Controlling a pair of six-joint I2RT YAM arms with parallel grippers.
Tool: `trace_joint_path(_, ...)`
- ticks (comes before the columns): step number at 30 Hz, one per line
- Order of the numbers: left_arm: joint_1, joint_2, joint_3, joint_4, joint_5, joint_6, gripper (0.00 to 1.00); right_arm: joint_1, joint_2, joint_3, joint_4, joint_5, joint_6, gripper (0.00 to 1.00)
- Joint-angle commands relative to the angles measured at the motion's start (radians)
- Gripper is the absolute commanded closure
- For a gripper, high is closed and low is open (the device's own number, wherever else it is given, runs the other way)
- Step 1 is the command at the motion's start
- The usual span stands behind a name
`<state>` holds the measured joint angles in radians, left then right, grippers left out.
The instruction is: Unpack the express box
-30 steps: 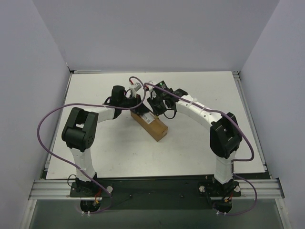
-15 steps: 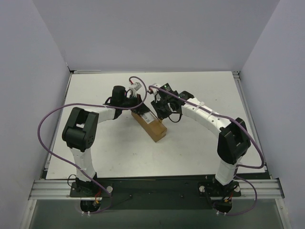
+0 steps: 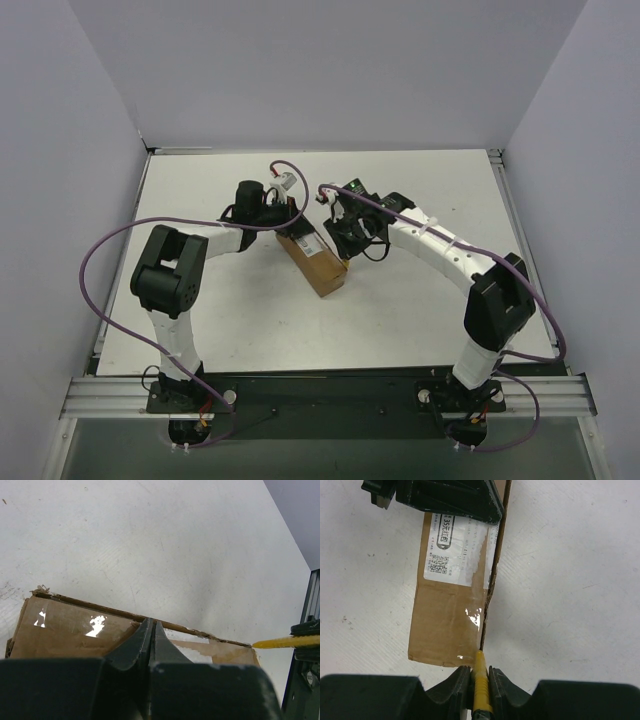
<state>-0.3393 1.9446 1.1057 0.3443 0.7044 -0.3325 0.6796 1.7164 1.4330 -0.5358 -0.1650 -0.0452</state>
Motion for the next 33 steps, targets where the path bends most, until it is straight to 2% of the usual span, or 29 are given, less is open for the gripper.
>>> trace_joint_path(1, 0.011, 0.022, -0.041, -0.082, -0.145, 0.041, 1.0, -0.012, -0.064, 0.003, -0.139, -0.036, 0.024, 1.0)
trace_joint_path(3, 0.013, 0.019, -0.041, -0.055, -0.111, 0.024, 1.0, -0.031, -0.083, 0.001, -0.144, -0.018, 0.042, 1.0)
trace_joint_path(8, 0.031, -0.062, -0.03, 0.117, 0.172, -0.104, 1.0, -0.149, -0.08, 0.096, -0.136, -0.034, 0.117, 1.0)
trace_joint_path(9, 0.036, -0.075, -0.021, 0.155, 0.197, -0.15, 0.94, -0.178, -0.075, 0.143, -0.136, -0.047, 0.11, 1.0)
trace_joint_path(11, 0.045, -0.108, 0.028, 0.142, 0.234, -0.161, 0.89, -0.193, -0.064, 0.176, -0.133, -0.038, 0.084, 1.0)
trace_joint_path(14, 0.049, -0.128, 0.118, -0.041, 0.241, -0.048, 0.89, -0.225, -0.035, 0.205, -0.13, -0.004, 0.056, 1.0)
trace_joint_path(16, 0.046, -0.128, 0.14, -0.174, 0.259, 0.064, 1.0, -0.267, -0.021, 0.211, -0.118, 0.005, 0.07, 1.0)
trace_joint_path(20, 0.046, -0.118, 0.157, -0.353, 0.279, 0.232, 1.0, -0.327, 0.023, 0.247, -0.093, 0.001, 0.114, 1.0)
trace_joint_path(21, 0.046, -0.118, 0.152, -0.452, 0.276, 0.316, 1.0, -0.337, 0.032, 0.26, -0.089, -0.002, 0.119, 1.0)
trace_joint_path(24, 0.045, -0.125, 0.135, -0.606, 0.274, 0.494, 1.0, -0.359, 0.061, 0.314, -0.087, -0.019, 0.123, 1.0)
trace_joint_path(29, 0.052, -0.139, 0.06, -0.646, 0.129, 0.569, 1.0, -0.37, 0.075, 0.333, -0.082, -0.031, 0.131, 1.0)
trace_joint_path(33, 0.089, -0.18, -0.006, -0.741, 0.05, 0.679, 1.0, -0.37, 0.04, 0.262, -0.066, -0.033, 0.134, 1.0)
